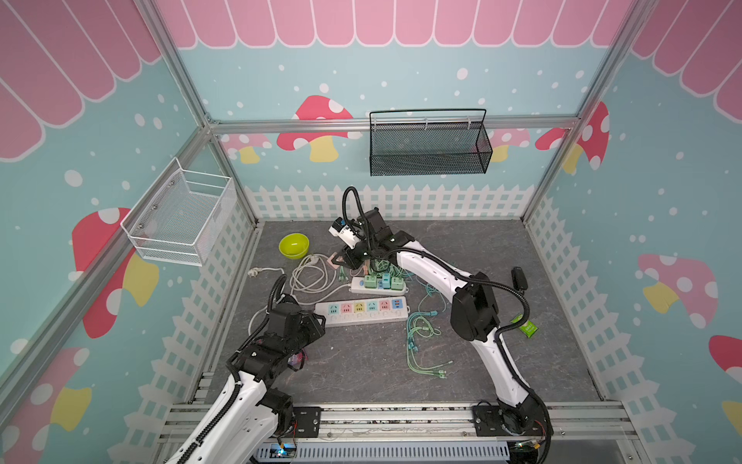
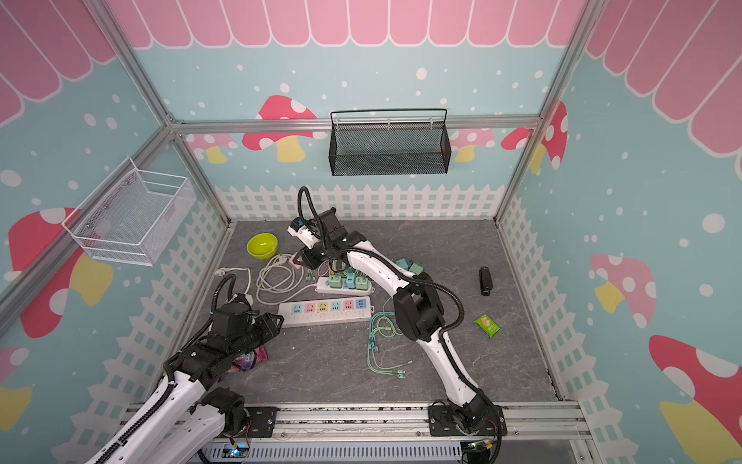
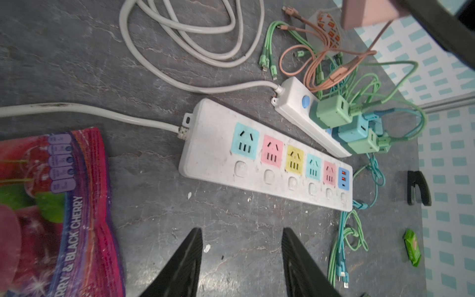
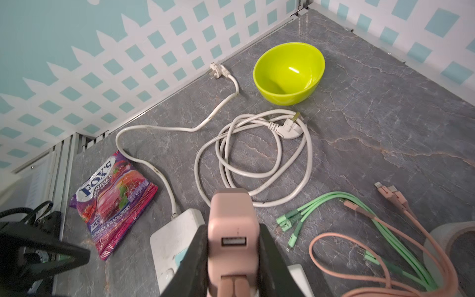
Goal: Insert plugs into power strip
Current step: Insert the plug into the socket.
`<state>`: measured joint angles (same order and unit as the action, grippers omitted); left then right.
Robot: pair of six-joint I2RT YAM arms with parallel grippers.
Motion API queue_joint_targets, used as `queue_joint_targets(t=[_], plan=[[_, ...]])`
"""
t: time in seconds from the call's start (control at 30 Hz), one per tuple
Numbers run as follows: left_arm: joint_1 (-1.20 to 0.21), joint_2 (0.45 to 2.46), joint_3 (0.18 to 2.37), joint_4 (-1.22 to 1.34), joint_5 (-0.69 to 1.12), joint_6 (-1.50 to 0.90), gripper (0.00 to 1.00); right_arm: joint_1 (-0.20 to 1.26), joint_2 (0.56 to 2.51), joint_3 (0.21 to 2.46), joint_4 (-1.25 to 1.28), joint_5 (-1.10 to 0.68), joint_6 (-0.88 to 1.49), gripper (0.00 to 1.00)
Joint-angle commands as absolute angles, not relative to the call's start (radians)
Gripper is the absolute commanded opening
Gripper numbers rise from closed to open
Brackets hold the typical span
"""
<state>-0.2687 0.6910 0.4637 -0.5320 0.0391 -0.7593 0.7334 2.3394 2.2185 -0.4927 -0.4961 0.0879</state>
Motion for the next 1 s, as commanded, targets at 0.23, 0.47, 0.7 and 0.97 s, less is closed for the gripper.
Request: queue_joint_targets(t=[0.23,0.47,0.7,0.97], plan=[[-0.187,0.831,0.434,-0.378,0.105,-0.760,0.41,0.769,2.261,2.218,-0.721,-0.491,-0.089,0.03],[-0.157,0.914,0.421,-0.314,0.141,-0.745,0.35,0.822,2.271,2.199,-0.777,-0.473,-0.164,0.03],[-0.112,0.971,0.412,-0.283,0.168,-0.728,0.34,0.864,2.290,2.203,-0.816,-0.467,-0.222,0.03],[-0.083,1.044,0.423,-0.249,0.169,-0.698,0.34,0.895,2.344,2.235,-0.863,-0.401,-0.263,0.02]])
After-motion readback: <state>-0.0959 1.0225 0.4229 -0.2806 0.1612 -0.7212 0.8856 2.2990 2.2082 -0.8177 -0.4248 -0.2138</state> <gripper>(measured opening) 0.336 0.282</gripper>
